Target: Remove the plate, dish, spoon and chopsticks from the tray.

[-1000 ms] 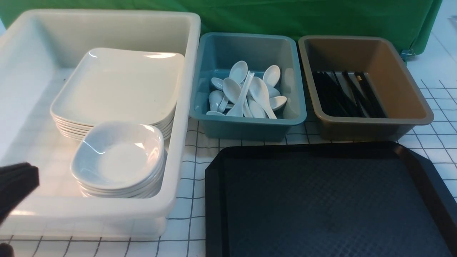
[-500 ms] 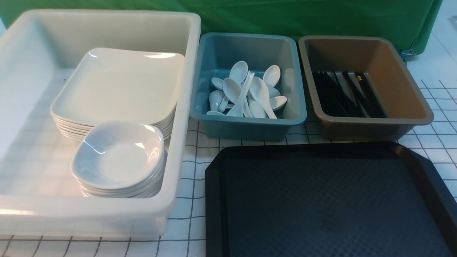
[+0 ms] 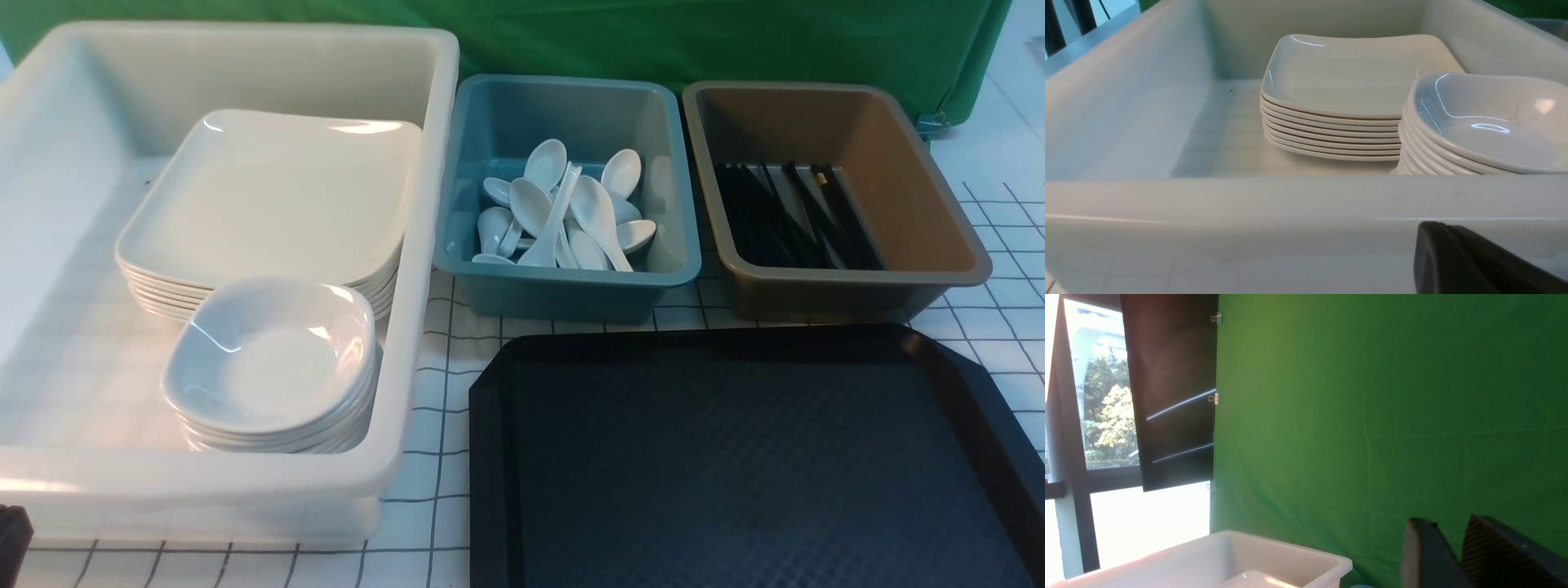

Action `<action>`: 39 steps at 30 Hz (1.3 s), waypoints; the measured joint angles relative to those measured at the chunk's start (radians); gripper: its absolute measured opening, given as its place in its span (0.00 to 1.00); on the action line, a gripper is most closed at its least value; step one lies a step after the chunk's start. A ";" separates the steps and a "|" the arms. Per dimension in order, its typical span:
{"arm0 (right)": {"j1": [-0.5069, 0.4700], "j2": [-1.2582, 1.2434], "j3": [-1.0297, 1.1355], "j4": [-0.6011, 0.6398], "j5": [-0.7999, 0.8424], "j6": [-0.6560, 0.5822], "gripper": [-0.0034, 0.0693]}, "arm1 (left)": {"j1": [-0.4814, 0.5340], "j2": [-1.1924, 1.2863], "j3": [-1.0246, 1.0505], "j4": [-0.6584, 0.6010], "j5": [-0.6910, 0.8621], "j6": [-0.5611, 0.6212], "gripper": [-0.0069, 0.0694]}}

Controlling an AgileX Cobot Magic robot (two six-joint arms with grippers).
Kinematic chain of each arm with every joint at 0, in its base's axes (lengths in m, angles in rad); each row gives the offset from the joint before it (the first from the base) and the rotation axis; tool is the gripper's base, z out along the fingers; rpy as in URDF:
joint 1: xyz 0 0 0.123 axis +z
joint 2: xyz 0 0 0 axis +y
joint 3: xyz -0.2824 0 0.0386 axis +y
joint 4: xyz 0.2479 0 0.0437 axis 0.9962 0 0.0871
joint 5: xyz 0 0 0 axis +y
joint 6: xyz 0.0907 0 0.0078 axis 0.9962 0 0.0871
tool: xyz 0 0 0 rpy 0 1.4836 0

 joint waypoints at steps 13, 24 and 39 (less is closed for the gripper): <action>0.000 0.000 0.000 0.000 0.000 0.000 0.34 | 0.000 0.000 0.000 0.000 -0.001 0.003 0.10; 0.000 0.000 0.000 0.000 0.000 0.000 0.37 | 0.000 0.000 0.001 0.000 -0.001 0.003 0.10; 0.000 0.000 0.007 0.404 -0.013 -0.429 0.38 | 0.000 0.000 0.001 0.000 -0.001 0.003 0.10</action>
